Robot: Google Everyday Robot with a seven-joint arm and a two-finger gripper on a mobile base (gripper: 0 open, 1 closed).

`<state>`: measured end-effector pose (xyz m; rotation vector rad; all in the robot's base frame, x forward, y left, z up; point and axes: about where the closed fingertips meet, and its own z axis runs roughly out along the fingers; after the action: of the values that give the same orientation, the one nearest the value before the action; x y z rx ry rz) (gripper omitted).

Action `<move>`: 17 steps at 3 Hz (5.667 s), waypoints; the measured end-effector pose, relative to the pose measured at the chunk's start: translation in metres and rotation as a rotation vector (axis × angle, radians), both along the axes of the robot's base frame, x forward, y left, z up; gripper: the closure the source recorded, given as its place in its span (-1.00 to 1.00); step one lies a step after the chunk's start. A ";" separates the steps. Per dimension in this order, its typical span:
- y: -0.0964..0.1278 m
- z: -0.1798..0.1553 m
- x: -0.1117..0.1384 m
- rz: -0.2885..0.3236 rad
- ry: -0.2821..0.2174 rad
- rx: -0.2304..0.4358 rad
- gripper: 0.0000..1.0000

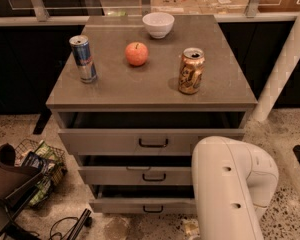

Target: Close bottom drawer

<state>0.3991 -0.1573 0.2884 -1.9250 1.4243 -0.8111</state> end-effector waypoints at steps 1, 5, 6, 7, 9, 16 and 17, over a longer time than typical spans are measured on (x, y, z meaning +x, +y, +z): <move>-0.014 -0.005 -0.008 -0.039 0.031 -0.037 1.00; 0.029 0.023 0.035 -0.183 -0.121 0.181 1.00; 0.032 0.006 0.052 -0.180 -0.130 0.190 1.00; 0.031 -0.017 0.077 -0.175 -0.150 0.237 1.00; 0.010 -0.056 0.100 -0.176 -0.177 0.258 1.00; 0.055 -0.137 0.157 -0.043 -0.160 0.444 1.00; 0.055 -0.137 0.153 -0.043 -0.160 0.444 1.00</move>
Offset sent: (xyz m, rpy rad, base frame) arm 0.0094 -0.0067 0.0034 0.1741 -0.0697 -0.1272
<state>0.5521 -0.1025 0.1515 -1.4664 1.4114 -0.5912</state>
